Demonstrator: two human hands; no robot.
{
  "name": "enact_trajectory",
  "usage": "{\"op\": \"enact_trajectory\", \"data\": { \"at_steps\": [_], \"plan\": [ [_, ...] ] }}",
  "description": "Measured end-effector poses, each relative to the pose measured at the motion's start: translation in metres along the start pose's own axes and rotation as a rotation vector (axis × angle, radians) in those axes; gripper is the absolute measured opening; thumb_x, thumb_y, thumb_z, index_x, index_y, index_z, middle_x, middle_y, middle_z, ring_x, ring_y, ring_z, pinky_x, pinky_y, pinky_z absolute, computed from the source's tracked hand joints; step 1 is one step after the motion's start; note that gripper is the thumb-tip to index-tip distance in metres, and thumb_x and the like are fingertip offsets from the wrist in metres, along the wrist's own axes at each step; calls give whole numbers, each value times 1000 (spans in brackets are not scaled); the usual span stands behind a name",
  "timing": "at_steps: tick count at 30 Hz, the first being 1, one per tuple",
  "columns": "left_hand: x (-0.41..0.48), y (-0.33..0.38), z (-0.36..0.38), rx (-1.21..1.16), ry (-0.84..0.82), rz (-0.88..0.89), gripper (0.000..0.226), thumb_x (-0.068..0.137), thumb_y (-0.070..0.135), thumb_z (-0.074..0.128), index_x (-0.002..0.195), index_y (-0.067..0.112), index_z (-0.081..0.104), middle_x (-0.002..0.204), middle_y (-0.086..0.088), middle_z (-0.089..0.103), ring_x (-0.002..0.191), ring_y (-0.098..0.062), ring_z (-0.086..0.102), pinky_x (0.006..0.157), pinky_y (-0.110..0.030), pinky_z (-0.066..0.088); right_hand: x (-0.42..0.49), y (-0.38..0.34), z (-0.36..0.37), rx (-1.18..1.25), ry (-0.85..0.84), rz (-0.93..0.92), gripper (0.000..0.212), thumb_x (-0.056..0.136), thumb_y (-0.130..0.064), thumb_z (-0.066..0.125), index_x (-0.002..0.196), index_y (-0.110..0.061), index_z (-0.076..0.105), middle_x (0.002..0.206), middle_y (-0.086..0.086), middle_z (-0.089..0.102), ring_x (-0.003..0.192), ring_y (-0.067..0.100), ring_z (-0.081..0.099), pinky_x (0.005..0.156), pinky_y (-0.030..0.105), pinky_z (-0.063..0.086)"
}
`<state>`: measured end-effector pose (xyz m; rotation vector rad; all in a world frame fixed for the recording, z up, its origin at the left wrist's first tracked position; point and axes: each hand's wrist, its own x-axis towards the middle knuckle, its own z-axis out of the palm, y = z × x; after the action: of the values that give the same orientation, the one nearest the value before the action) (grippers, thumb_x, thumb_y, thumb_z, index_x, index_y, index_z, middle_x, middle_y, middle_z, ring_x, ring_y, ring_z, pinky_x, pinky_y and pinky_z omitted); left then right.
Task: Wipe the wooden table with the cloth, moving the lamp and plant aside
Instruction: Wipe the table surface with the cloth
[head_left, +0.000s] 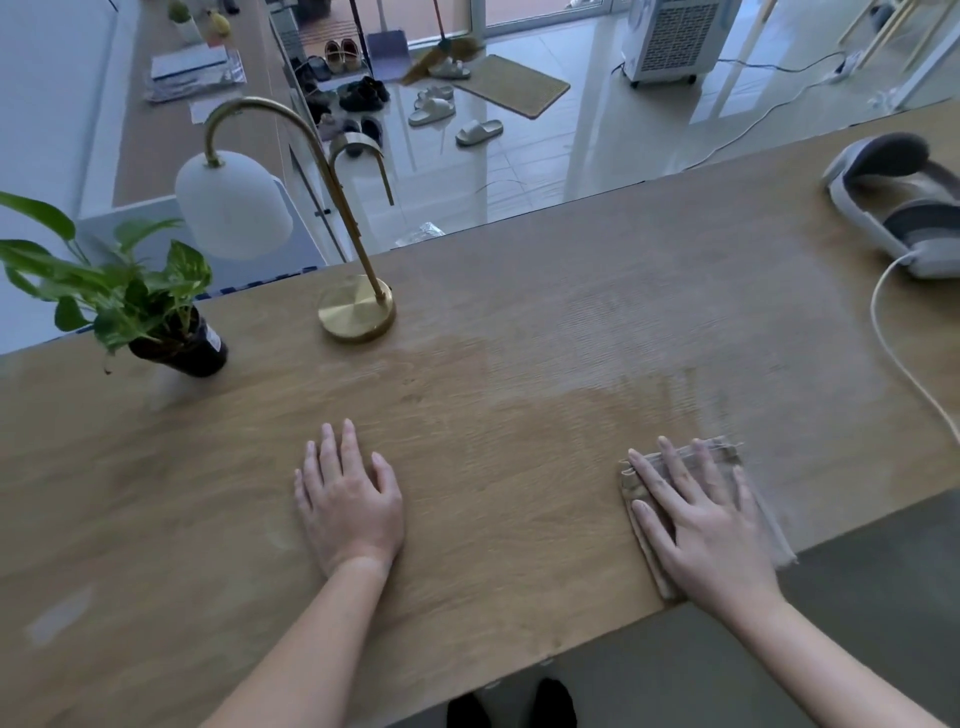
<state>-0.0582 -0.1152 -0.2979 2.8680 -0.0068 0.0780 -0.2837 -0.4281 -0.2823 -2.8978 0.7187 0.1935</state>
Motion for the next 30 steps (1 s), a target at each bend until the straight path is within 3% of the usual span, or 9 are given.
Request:
{"op": "enact_trajectory", "data": {
  "at_steps": [3,11,23,30],
  "plan": [
    [1,5,-1,-21,-12,1,70,100,45,32,163,15,44,170,-12,39,159,-35,30,131,-55,20,16,5,-2,-2,-24,-98,63,105,-69,18,165,-48,21,173,-17,22,163,15,7,130,51,10],
    [7,70,17,10,-49,65,74,104,50,28,168,13,31,175,-10,29,162,-32,25,133,-51,18,59,-3,-9,73,-110,-129,62,103,-70,13,162,-58,4,172,-27,0,160,3,-15,131,43,-7],
    [14,76,26,85,-43,0,73,102,53,36,168,22,32,175,-1,30,163,-25,23,133,-46,16,293,-67,-38,99,-72,-267,63,106,-65,18,166,-50,9,174,-20,7,163,13,-3,131,49,-4],
    [14,74,26,56,-25,-17,70,103,54,40,167,28,34,174,6,31,163,-18,22,133,-42,16,428,-123,-53,131,-79,-213,63,106,-63,19,166,-48,8,176,-17,6,164,17,0,130,53,-6]
  ]
}}
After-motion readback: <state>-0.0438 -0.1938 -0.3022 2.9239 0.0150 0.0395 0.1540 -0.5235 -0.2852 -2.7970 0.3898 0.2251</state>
